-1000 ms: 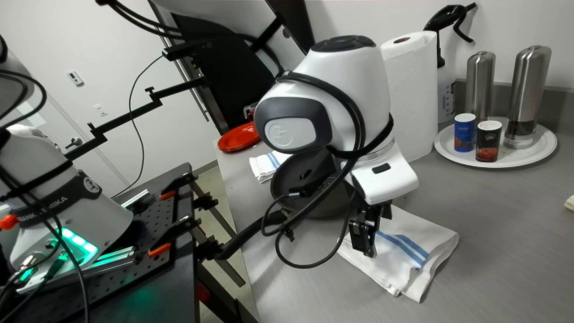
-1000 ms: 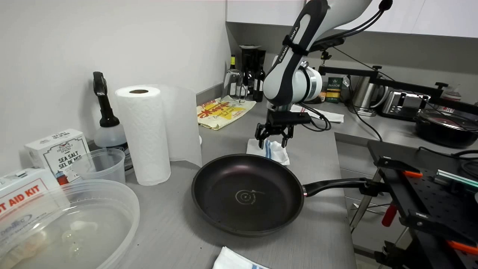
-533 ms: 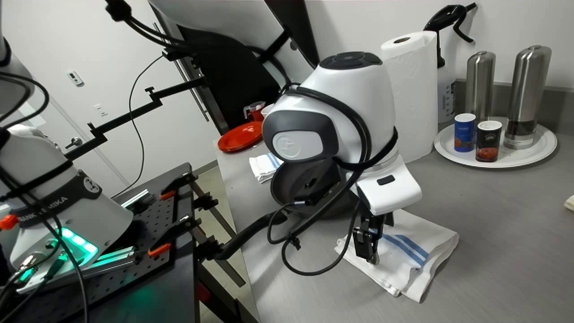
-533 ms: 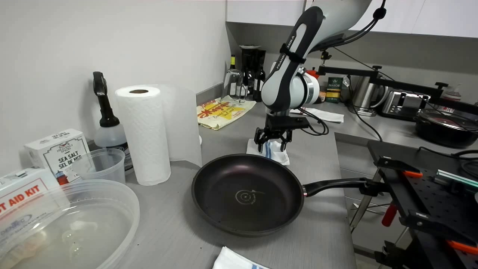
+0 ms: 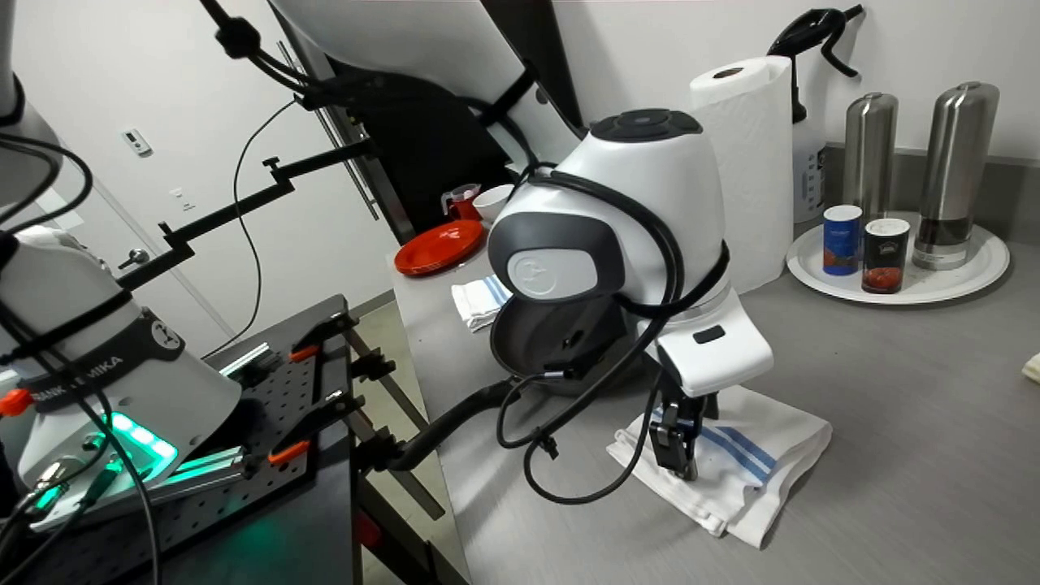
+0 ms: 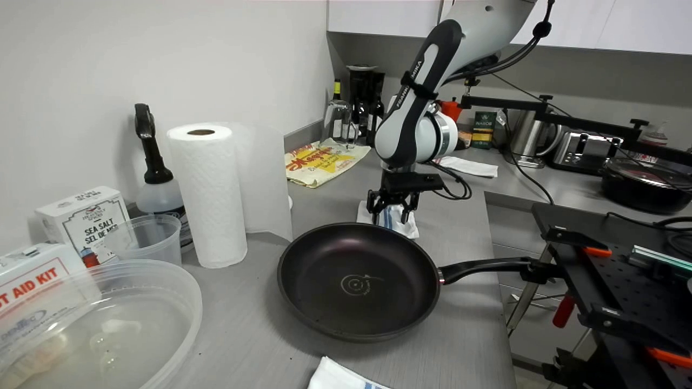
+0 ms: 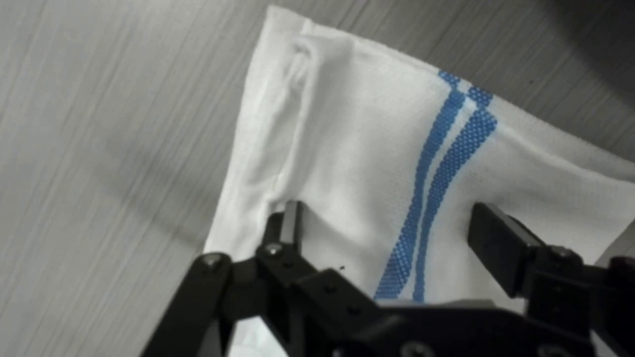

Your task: Use the white and blue towel on the right to wipe the black pan.

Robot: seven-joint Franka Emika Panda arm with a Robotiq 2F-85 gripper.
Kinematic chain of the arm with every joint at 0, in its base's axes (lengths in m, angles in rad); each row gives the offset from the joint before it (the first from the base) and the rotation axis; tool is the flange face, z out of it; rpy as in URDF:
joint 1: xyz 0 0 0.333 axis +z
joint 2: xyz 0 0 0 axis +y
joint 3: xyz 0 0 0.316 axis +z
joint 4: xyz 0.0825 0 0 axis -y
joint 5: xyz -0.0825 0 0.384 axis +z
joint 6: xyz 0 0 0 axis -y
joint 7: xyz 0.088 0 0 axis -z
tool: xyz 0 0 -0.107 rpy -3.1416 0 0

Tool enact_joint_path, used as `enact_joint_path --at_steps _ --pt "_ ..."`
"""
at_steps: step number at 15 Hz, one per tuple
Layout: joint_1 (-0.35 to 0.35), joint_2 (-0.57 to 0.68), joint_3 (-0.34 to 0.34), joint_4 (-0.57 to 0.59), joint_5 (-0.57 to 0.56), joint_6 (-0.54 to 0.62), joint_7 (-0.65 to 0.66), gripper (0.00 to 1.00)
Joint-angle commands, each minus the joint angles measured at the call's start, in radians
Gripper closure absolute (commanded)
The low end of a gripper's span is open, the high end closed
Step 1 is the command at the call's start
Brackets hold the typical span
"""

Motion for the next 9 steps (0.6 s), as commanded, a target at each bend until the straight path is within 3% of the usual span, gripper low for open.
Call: enact_joint_path --at_steps 1,7,9 --pt "0.000 0.027 0.005 0.035 0.026 0.004 -0.007 0.45" --pt "0.000 0.030 0.004 0.047 0.025 0.002 -0.006 0.91" --pt "0.002 0.032 0.001 0.051 0.024 0.000 -0.004 0.98"
